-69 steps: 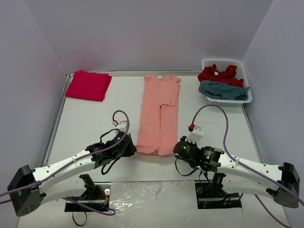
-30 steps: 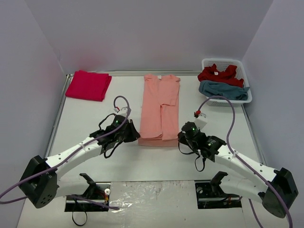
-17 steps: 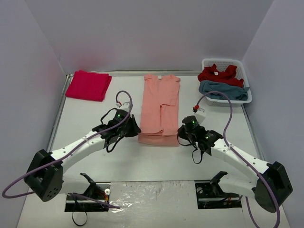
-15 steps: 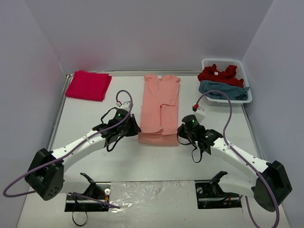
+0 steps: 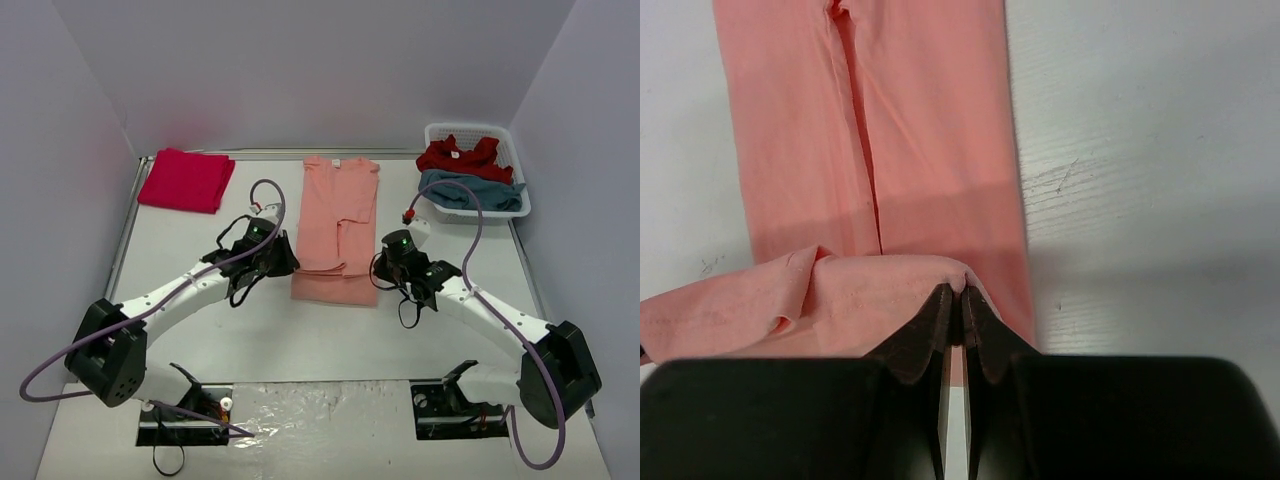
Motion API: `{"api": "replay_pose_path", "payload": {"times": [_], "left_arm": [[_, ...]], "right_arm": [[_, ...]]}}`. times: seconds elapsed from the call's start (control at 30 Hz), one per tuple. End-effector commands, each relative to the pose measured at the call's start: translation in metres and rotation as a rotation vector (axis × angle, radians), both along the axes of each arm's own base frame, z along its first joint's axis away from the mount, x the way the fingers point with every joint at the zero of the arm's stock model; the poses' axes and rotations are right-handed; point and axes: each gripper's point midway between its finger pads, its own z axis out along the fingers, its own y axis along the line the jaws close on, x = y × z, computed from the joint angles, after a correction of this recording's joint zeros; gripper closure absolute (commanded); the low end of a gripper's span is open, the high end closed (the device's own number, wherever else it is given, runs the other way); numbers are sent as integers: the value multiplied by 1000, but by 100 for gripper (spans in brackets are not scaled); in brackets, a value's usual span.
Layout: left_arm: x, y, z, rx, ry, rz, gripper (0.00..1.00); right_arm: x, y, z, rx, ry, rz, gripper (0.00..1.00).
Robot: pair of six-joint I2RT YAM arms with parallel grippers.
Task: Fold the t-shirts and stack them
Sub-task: Fold the folded rectangular tshirt in 1/3 of the way
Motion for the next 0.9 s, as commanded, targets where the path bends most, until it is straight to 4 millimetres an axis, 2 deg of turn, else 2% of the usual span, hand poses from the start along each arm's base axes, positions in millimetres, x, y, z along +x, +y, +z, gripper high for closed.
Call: {"api": "replay_pose_path", "payload": {"times": [0.0,0.43,0.87], "left_arm": [[17,-9,28,-31,-72,-22,98],[42,-16,20,-1,-64,-21,98],[65,-17,25,2,-83,-8,98]], "right_arm": [[16,0,14,-4,-40,-4,100],[48,-4,14,-7,-46,1,100],[76,-4,12,-29,-35,16,100]]}}
